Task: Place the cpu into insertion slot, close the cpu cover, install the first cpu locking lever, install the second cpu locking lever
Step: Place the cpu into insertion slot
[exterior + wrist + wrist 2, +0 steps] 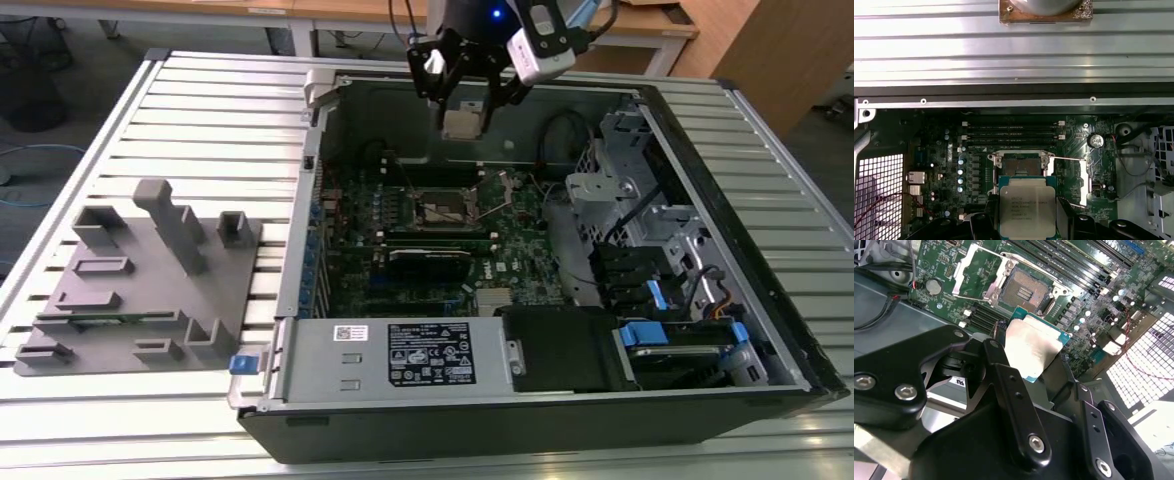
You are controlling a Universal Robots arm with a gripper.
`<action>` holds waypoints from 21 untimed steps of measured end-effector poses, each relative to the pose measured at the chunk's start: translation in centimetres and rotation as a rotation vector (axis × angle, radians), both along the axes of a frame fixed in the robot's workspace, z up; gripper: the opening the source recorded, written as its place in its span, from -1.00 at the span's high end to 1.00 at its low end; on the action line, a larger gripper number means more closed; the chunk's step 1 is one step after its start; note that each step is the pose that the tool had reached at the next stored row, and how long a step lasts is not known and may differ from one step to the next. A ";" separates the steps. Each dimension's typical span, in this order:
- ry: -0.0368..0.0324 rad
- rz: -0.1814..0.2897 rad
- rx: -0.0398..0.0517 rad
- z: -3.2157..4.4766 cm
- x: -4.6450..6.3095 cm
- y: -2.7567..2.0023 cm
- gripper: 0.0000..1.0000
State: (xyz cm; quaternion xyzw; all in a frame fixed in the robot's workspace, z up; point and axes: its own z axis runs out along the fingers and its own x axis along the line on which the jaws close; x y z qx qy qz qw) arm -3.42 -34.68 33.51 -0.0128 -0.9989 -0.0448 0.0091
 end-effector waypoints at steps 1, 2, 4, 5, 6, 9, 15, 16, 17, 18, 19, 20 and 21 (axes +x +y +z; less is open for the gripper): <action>0.0001 0.000 -0.0002 0.00 0.0 0.00 -0.08; 0.0001 0.000 -0.0002 0.00 0.0 0.00 -0.08; 0.0000 0.000 0.0001 -0.02 0.0 0.00 -0.08; 0.0000 0.000 0.0001 -0.02 0.0 0.00 -0.08; 0.0000 0.000 0.0000 -0.03 0.0 0.00 -0.08; -0.0002 0.000 0.0007 -0.28 0.0 0.00 -0.08; -0.0006 0.000 0.0008 -1.21 0.0 -0.01 -0.08; -0.0008 0.000 0.0008 -1.38 0.0 -0.01 -0.08; -0.0012 0.000 0.0009 -1.57 0.0 -0.01 -0.08; -0.0015 0.000 0.0008 -1.74 0.0 -0.02 -0.08; -0.0018 0.000 0.0008 -1.92 -0.1 -0.03 -0.08; -0.0020 0.000 0.0008 -2.10 -0.1 -0.03 -0.08; -0.0023 0.000 0.0008 -2.28 -0.1 -0.04 -0.08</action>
